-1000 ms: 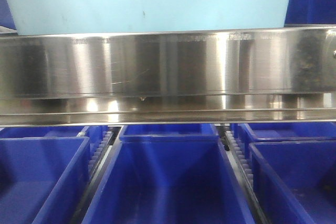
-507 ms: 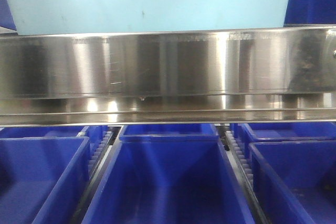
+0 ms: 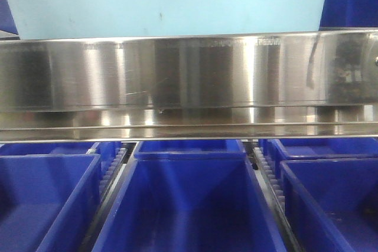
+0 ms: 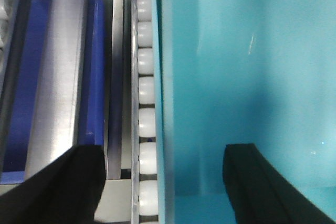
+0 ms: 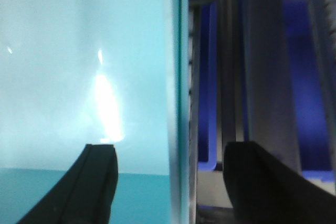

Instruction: Move two blue bins to right shelf middle

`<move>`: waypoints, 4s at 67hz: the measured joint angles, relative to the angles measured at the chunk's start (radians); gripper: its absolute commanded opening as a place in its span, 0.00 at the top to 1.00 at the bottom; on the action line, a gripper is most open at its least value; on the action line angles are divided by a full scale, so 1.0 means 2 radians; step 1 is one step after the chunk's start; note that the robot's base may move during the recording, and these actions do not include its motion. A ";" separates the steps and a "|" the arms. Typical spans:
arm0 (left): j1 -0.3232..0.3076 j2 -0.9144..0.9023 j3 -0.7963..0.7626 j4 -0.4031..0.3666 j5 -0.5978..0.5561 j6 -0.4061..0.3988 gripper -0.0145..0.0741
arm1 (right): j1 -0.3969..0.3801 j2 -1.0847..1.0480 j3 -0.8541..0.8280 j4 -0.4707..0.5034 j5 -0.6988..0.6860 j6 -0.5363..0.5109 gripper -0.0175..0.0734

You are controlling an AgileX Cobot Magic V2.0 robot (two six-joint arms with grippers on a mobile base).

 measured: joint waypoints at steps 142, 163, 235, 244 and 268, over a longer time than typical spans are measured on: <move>0.056 0.002 0.074 -0.149 0.011 0.057 0.96 | -0.030 0.022 0.036 0.069 0.012 -0.050 0.99; 0.056 0.002 0.074 -0.149 0.011 0.063 0.96 | -0.030 0.022 0.036 0.069 0.012 -0.051 0.99; 0.059 -0.004 -0.143 -0.120 -0.019 0.165 0.96 | -0.030 0.021 -0.146 0.043 -0.029 -0.133 0.99; 0.059 -0.004 -0.143 -0.120 -0.019 0.168 0.96 | -0.030 0.021 -0.147 0.044 -0.029 -0.134 0.99; 0.059 -0.004 -0.146 -0.118 -0.019 0.171 0.96 | -0.031 0.015 -0.147 0.044 -0.050 -0.135 0.99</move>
